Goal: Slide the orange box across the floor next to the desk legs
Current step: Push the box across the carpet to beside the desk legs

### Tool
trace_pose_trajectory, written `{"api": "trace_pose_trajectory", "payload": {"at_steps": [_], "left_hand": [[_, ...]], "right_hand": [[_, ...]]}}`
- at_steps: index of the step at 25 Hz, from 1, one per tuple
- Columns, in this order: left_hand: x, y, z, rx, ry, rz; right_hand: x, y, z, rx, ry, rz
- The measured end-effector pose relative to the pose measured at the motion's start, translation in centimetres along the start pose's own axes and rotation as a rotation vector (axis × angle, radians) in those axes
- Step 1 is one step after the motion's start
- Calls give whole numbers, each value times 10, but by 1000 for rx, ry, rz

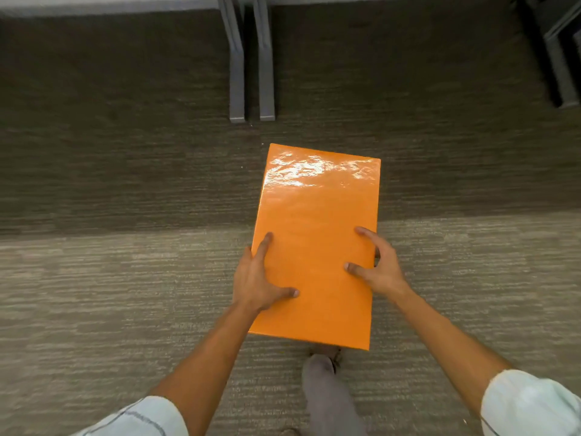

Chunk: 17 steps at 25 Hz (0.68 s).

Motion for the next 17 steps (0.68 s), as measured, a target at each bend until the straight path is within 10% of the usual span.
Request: {"api": "trace_pose_trajectory", "payload": {"at_steps": [17], "left_hand": [[332,-33,-76,-87,84,-4]], "right_hand": [[348,-52,75,-164,-34,22]]}}
Point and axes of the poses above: each hand's wrist, its own x-axis towards the middle knuckle, its own y-axis out of the palm, z = x × y, the point moved 10 cm from there along x, towards the middle knuckle
